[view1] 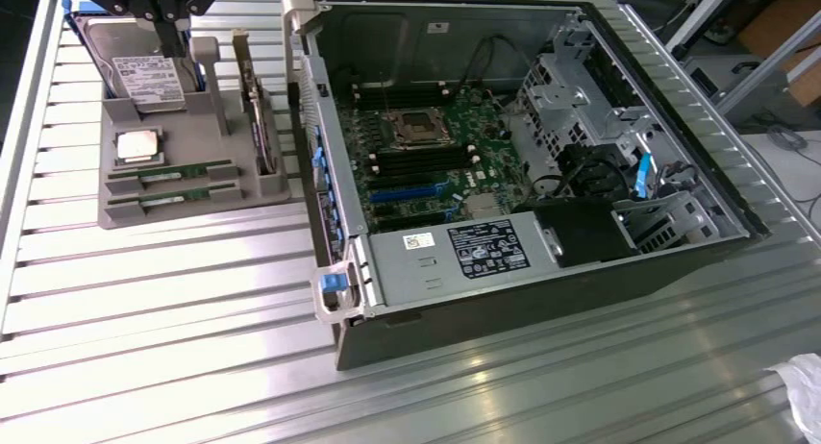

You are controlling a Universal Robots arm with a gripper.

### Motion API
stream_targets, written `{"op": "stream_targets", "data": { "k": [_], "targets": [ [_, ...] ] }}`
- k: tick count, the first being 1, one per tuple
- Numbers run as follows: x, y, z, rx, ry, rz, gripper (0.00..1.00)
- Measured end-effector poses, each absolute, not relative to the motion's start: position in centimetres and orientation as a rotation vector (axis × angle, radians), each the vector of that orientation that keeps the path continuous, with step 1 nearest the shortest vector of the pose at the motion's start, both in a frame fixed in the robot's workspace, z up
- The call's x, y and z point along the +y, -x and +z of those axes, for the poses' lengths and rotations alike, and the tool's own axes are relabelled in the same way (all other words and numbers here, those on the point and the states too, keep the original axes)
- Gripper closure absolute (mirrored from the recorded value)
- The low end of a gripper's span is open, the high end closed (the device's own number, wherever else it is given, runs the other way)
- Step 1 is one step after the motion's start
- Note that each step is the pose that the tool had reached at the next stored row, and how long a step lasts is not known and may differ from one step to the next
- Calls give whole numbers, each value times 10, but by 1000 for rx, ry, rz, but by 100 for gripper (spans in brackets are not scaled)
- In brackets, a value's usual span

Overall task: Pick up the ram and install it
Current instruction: 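Pick up the ram and move it above insertion slot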

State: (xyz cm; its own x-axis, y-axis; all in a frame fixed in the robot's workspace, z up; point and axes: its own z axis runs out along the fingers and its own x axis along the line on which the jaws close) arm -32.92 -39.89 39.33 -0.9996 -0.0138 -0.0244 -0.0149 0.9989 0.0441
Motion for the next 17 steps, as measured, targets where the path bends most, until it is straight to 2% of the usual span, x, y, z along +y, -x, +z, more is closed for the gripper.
{"op": "stream_targets", "data": {
  "k": [17],
  "targets": [
    [-399, 329, 393, 3117, 75, 67, 89]
  ]
}}
